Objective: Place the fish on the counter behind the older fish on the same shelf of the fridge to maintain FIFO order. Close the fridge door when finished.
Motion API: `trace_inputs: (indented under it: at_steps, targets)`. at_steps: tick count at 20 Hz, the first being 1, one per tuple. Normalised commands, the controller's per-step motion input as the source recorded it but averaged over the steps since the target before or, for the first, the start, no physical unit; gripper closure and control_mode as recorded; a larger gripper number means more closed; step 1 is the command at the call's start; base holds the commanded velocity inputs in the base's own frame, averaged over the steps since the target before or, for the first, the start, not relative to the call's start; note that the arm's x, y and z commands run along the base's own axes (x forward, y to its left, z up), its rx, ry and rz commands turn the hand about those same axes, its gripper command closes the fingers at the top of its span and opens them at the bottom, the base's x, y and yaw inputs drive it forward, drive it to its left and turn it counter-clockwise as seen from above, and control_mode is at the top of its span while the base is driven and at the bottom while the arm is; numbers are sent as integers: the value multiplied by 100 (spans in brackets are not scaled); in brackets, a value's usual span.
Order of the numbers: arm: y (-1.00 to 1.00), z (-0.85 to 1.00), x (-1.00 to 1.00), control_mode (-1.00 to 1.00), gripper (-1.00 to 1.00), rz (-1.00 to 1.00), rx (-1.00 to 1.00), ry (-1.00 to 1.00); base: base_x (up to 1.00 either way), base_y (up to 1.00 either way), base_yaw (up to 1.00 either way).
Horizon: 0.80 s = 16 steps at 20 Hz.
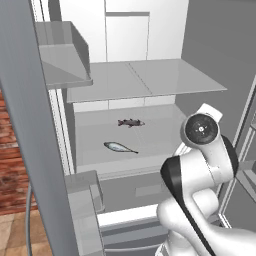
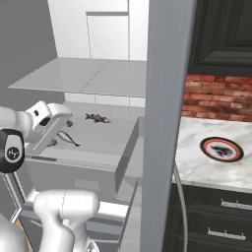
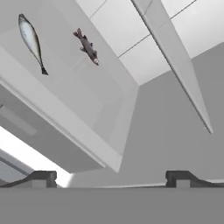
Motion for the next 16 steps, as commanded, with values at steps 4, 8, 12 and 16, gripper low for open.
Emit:
trace_inputs:
  at_steps: [4,8,12,16]
  targets:
    - [5,-7,-5,-100,-100,0,0,0,0,0,0]
    - [7,-4,-14,100,-100,0,0,0,-65,11,2]
    - [0,0,0,100,-100,0,0,0,-75,1,0]
    - [0,0,0,100,-100,0,0,0,-53,0,0]
